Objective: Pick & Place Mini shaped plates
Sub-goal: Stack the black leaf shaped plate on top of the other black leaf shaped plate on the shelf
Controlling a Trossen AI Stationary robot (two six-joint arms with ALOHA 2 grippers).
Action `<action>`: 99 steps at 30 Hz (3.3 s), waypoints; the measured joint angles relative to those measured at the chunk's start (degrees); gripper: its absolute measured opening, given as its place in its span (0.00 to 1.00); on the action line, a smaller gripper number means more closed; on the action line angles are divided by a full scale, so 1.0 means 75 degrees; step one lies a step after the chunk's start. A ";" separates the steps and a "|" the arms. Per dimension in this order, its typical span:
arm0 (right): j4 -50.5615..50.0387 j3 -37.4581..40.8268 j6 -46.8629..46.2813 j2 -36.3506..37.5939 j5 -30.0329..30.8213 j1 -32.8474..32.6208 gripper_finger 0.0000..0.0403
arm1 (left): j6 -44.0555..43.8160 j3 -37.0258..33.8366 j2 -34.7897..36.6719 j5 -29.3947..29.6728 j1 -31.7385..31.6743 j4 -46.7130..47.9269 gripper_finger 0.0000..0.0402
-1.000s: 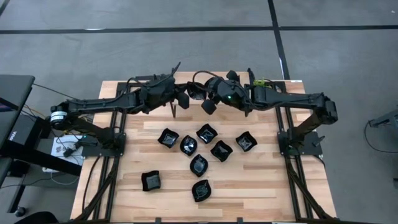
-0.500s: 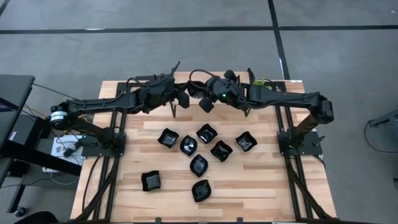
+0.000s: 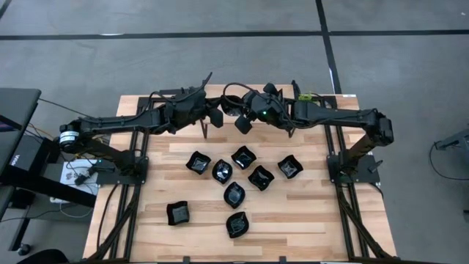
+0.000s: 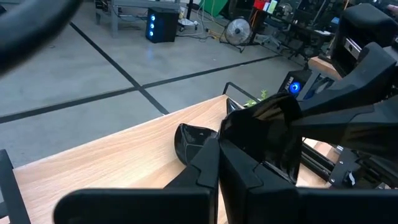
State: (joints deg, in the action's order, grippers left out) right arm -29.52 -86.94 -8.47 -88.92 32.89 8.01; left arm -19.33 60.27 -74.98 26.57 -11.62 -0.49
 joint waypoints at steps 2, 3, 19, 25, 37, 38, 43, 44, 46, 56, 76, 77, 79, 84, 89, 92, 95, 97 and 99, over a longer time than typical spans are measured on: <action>-0.0001 0.0000 0.0000 0.0000 -0.0045 0.0004 0.03 | 0.0000 0.0000 0.0000 0.0007 0.0000 0.0000 0.01; -0.0002 0.0000 0.0000 0.0003 -0.0106 0.0006 0.02 | 0.0000 0.0000 0.0000 0.0023 0.0000 0.0000 0.01; -0.0001 0.0000 -0.0026 0.0006 -0.0181 0.0006 0.00 | -0.0029 -0.0003 0.0000 0.0010 0.0000 -0.0121 0.02; 0.0000 0.0000 -0.0023 0.0006 -0.0234 0.0038 0.00 | -0.0029 -0.0003 0.0000 -0.0061 0.0006 -0.0180 0.07; 0.0003 0.0000 -0.0023 0.0006 -0.0211 0.0090 0.00 | 0.0408 -0.0003 0.0176 -0.0020 -0.0003 -0.0134 0.23; -0.0003 0.0000 -0.0041 0.0006 -0.0208 0.0098 0.00 | 0.0586 -0.0003 0.0246 -0.0018 -0.0004 -0.0136 0.24; -0.0032 0.0000 -0.0074 0.0006 -0.0202 0.0157 0.00 | 0.1184 -0.0003 0.0645 0.0271 -0.0009 -0.0160 0.27; -0.0032 0.0000 -0.0079 0.0009 -0.0202 0.0157 0.00 | 0.1263 -0.0003 0.0721 0.0383 -0.0009 -0.0138 0.27; -0.0032 0.0000 -0.0080 0.0009 -0.0202 0.0178 0.00 | 0.1385 -0.0003 0.0873 0.0560 -0.0009 -0.0112 0.28; -0.1049 0.0000 -0.2655 0.0015 -0.0283 0.0918 0.00 | 0.1405 -0.0003 0.1256 0.0659 -0.0006 0.0630 0.29; -0.1753 0.0006 -0.9149 -0.0238 -0.1163 0.1647 0.00 | 0.2746 -0.0007 0.1475 0.0673 -0.0008 0.1343 0.29; -0.1743 0.0006 -0.9296 -0.0319 -0.1090 0.1649 0.00 | 0.2813 -0.0009 0.1534 0.0631 -0.0009 0.1385 0.29; -0.1897 0.0001 -0.9660 -0.0405 -0.1074 0.1666 0.00 | 0.2838 -0.0007 0.1658 0.0410 -0.0026 0.1480 0.29; -0.2071 0.0009 -1.0186 -0.0565 -0.1191 0.1788 0.00 | 0.3174 -0.0006 0.1898 -0.0119 -0.0050 0.1495 0.29; -0.2311 0.0006 -1.0435 -0.0679 -0.1427 0.1962 0.00 | 0.3240 -0.0210 0.2104 -0.0692 -0.0157 0.1382 0.29; -0.2462 0.0001 -1.0477 -0.0679 -0.1646 0.2083 0.00 | 0.3366 -0.0753 0.2334 -0.1150 -0.0290 0.0998 0.29; -0.2498 0.0003 -1.0452 -0.0685 -0.1677 0.2120 0.00 | 0.3348 -0.1344 0.2676 -0.1600 -0.0405 0.0281 0.29; -0.2505 0.0003 -1.0451 -0.0685 -0.1689 0.2171 0.00 | 0.3340 -0.1712 0.2951 -0.1787 -0.0464 -0.0185 0.29; -0.2573 0.0003 -1.0430 -0.0685 -0.1823 0.2224 0.00 | 0.3330 -0.2055 0.3205 -0.1901 -0.0507 -0.0498 0.29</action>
State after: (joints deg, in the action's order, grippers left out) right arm -48.82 -86.91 -86.70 -94.06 19.22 24.69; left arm 5.64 44.86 -50.94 12.31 -15.42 -4.23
